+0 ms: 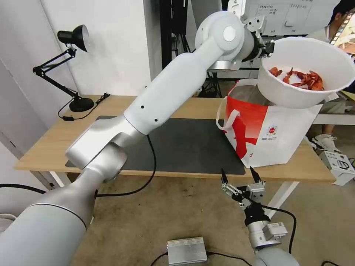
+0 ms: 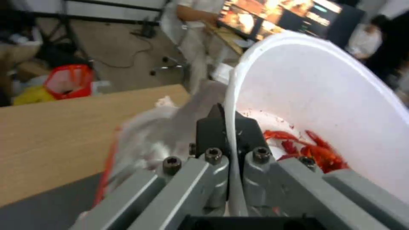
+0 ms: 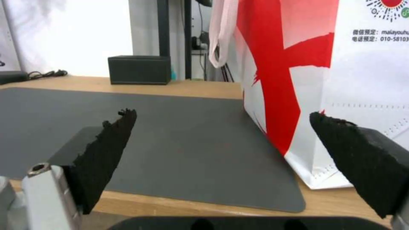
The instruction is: Pick up the trash from the table and place it into the takeout bag.
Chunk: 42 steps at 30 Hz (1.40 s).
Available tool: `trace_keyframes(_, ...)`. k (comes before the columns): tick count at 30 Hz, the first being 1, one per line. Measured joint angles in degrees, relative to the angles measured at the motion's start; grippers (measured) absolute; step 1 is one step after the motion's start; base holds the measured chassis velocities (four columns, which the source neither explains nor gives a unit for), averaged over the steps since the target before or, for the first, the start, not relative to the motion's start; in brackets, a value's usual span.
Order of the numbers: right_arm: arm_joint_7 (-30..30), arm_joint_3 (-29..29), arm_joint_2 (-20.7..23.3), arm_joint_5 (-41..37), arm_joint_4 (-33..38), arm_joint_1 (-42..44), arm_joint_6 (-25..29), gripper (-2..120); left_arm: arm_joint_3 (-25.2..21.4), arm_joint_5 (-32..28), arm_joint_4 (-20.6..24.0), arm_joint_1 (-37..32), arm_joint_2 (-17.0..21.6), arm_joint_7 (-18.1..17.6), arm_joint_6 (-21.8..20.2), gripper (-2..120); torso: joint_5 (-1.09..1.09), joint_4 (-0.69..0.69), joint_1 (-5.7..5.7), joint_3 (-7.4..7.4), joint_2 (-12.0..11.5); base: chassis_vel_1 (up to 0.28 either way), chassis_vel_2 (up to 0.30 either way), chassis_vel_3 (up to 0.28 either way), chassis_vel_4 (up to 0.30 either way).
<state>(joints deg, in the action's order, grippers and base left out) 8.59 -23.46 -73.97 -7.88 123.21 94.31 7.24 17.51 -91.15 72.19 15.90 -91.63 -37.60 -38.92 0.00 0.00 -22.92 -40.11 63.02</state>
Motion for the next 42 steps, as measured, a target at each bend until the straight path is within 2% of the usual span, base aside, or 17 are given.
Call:
trace_keyframes(7, 0.0, 0.0, 0.0, 0.0, 0.0, 0.0, 0.0, 100, -0.06, -0.07, -2.31, -0.04, 0.06, -2.49, 4.1, 0, 0.0, 0.0, 0.0, 0.0, 0.0, 0.0, 0.0, 0.0, 0.0)
trace_keyframes(15, 0.0, 0.0, 0.0, 0.0, 0.0, 0.0, 0.0, 100, 0.56, -0.02, -2.9, -0.47, 0.1, -3.12, 5.68, 0, 0.0, 0.0, 0.01, 0.0, 0.0, 0.0, 0.0, 0.0, 0.0)
trace_keyframes(24, 0.0, 0.0, 0.0, 0.0, 0.0, 0.0, 0.0, 100, 3.24, 1.83, -3.09, -2.23, 0.04, -3.72, 9.37, 0, 0.0, 0.0, 0.0, 0.0, 0.0, 0.0, 0.0, 0.0, 0.0)
trace_keyframes(42, 0.0, 0.0, 0.0, 0.0, 0.0, 0.0, 0.0, 100, 6.31, 3.46, -2.86, -3.66, -0.02, -6.29, 11.74, 0, 0.0, 0.0, 0.01, 0.0, 0.0, 0.0, 0.0, 0.0, 0.0)
